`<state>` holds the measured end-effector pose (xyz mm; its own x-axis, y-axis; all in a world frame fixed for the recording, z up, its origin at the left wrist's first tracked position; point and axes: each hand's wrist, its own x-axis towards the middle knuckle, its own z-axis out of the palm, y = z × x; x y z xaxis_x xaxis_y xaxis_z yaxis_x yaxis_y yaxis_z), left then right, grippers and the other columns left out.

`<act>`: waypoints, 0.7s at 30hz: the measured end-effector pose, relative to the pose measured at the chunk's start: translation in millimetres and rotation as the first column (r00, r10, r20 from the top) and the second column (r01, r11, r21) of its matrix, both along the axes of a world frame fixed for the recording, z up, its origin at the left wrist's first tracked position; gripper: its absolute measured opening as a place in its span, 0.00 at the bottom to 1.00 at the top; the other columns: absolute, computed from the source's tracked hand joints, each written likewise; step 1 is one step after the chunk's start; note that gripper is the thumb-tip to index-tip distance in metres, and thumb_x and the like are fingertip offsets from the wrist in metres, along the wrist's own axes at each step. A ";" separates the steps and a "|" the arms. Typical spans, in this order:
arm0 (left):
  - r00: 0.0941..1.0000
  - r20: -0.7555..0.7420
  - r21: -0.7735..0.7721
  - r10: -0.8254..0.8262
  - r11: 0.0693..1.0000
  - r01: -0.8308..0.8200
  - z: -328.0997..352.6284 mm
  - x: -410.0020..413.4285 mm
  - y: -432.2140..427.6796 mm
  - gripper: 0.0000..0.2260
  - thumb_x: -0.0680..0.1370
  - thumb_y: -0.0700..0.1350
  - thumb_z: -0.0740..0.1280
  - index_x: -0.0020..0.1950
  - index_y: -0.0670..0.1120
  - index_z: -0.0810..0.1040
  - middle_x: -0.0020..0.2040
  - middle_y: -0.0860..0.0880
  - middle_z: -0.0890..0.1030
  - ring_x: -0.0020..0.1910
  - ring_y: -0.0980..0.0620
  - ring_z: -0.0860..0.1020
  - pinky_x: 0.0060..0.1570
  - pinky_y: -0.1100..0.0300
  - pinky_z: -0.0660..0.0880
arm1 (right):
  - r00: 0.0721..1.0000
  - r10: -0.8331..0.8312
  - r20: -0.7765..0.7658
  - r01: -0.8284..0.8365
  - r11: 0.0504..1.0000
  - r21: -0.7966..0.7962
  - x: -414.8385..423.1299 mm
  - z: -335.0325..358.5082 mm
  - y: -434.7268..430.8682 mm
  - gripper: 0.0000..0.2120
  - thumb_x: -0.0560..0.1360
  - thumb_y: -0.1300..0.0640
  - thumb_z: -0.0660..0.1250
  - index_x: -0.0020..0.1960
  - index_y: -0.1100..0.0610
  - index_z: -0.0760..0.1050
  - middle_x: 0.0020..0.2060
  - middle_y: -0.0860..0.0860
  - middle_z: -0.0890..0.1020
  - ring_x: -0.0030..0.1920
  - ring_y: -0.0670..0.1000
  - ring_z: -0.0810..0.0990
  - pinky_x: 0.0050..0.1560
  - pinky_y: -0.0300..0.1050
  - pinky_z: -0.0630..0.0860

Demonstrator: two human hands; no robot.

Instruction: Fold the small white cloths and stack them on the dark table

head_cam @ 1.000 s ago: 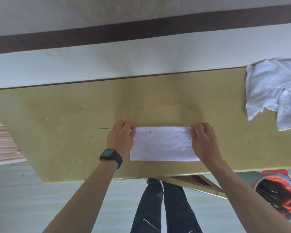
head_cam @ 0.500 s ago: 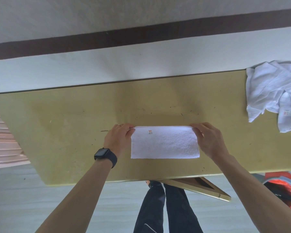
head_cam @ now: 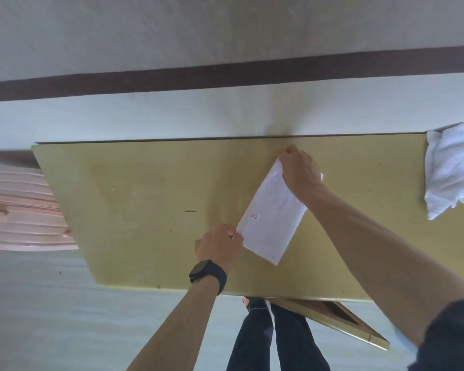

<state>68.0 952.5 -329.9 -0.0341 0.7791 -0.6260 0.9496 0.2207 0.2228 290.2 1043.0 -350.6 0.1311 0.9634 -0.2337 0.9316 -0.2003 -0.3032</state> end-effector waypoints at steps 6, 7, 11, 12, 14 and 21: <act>0.986 -0.073 0.056 -0.151 0.986 0.155 -2.6 6.6 -36.4 0.13 0.79 0.54 0.56 0.46 0.51 0.77 0.41 0.52 0.79 0.43 0.47 0.77 0.47 0.54 0.67 | 0.912 -0.109 -0.396 0.233 0.931 0.280 -46.8 5.3 -40.2 0.13 0.80 0.62 0.61 0.64 0.57 0.74 0.60 0.52 0.78 0.55 0.56 0.78 0.51 0.46 0.75; 0.975 -0.100 0.135 -0.196 0.969 0.209 -6.3 2.8 -41.1 0.11 0.79 0.54 0.58 0.50 0.51 0.77 0.45 0.51 0.80 0.45 0.46 0.77 0.47 0.54 0.69 | 0.909 -0.125 -0.398 0.260 0.916 0.306 -46.9 5.6 -66.4 0.14 0.79 0.61 0.62 0.64 0.56 0.75 0.60 0.51 0.78 0.57 0.55 0.77 0.53 0.44 0.73; 0.859 -0.022 0.621 -0.511 0.667 0.413 -33.5 -18.8 -53.3 0.13 0.71 0.40 0.72 0.54 0.47 0.80 0.52 0.46 0.82 0.48 0.44 0.80 0.43 0.54 0.76 | 0.973 -0.105 -0.207 0.177 0.912 0.371 -42.8 -5.8 -180.6 0.12 0.77 0.62 0.64 0.59 0.56 0.80 0.57 0.50 0.81 0.56 0.55 0.75 0.53 0.49 0.76; 0.800 -0.025 0.676 -0.599 0.580 0.455 -40.9 -24.4 -53.0 0.14 0.71 0.39 0.71 0.56 0.47 0.80 0.54 0.47 0.81 0.50 0.45 0.79 0.48 0.54 0.76 | 0.986 -0.077 -0.150 0.127 0.927 0.352 -43.7 -11.1 -202.9 0.14 0.76 0.62 0.63 0.60 0.57 0.80 0.58 0.50 0.81 0.57 0.56 0.76 0.53 0.51 0.76; 0.715 -0.046 0.693 -0.698 0.493 0.526 -48.2 -34.9 -50.4 0.13 0.75 0.43 0.67 0.59 0.48 0.80 0.59 0.48 0.80 0.54 0.47 0.78 0.55 0.55 0.71 | 0.998 0.017 -0.059 0.001 0.959 0.282 -46.7 -19.3 -235.5 0.19 0.76 0.59 0.60 0.64 0.56 0.78 0.64 0.50 0.79 0.61 0.56 0.75 0.55 0.51 0.74; 0.564 -0.120 0.569 -0.817 0.409 0.713 -52.1 -52.6 -77.8 0.22 0.73 0.57 0.70 0.61 0.45 0.79 0.61 0.45 0.78 0.60 0.46 0.73 0.61 0.51 0.72 | 0.988 0.152 0.025 -0.154 0.968 0.198 -51.5 -28.2 -280.4 0.22 0.75 0.46 0.71 0.64 0.57 0.78 0.65 0.52 0.77 0.65 0.56 0.76 0.64 0.51 0.69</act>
<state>15.4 874.6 -382.0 0.7966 0.6013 -0.0619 0.6006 -0.7759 0.1929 238.7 762.6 -378.8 -0.0206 0.9992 -0.0354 0.9495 0.0084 -0.3137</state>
